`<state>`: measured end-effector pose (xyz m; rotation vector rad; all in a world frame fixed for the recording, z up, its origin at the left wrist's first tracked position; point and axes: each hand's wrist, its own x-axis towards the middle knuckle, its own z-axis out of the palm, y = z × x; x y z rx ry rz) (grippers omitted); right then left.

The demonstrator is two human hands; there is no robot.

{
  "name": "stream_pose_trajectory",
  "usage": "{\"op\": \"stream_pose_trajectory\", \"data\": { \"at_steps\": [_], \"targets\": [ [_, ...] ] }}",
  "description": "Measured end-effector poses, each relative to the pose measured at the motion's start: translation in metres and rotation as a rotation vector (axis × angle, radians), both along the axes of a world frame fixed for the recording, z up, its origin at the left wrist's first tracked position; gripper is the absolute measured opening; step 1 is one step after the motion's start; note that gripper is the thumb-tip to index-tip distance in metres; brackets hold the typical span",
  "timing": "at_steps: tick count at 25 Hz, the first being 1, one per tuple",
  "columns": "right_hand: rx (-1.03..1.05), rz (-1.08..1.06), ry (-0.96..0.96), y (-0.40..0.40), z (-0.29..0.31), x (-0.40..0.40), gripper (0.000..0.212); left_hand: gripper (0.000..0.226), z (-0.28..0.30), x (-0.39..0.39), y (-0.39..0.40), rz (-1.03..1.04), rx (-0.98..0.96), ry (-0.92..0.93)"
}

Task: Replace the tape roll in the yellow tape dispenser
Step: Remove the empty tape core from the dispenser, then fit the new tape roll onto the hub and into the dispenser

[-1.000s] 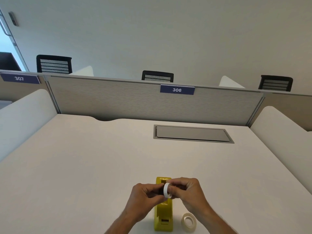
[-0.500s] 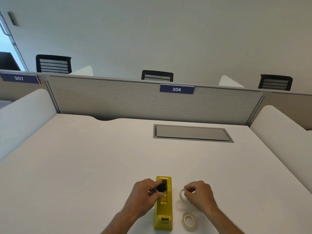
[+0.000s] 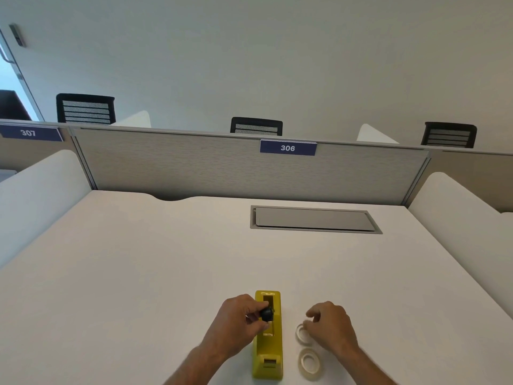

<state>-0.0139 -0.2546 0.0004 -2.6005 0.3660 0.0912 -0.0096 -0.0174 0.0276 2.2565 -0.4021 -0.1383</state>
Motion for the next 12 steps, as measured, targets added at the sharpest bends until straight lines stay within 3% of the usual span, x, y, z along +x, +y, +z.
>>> {"op": "stream_pose_trajectory", "data": {
  "at_steps": [3, 6, 12],
  "targets": [
    [0.275, 0.05, -0.222, 0.011, 0.015, -0.001, 0.018, 0.043, 0.003, 0.002, -0.002, -0.012, 0.018, -0.031],
    [0.608, 0.233, -0.158, 0.031, 0.032, -0.004, 0.033, 0.033, 0.005, 0.003, -0.003, -0.068, 0.028, -0.082],
    [0.649, 0.353, -0.104, 0.047, 0.034, 0.002, 0.039, 0.031, 0.004, 0.007, -0.002, -0.094, 0.061, -0.151]
  ]
}}
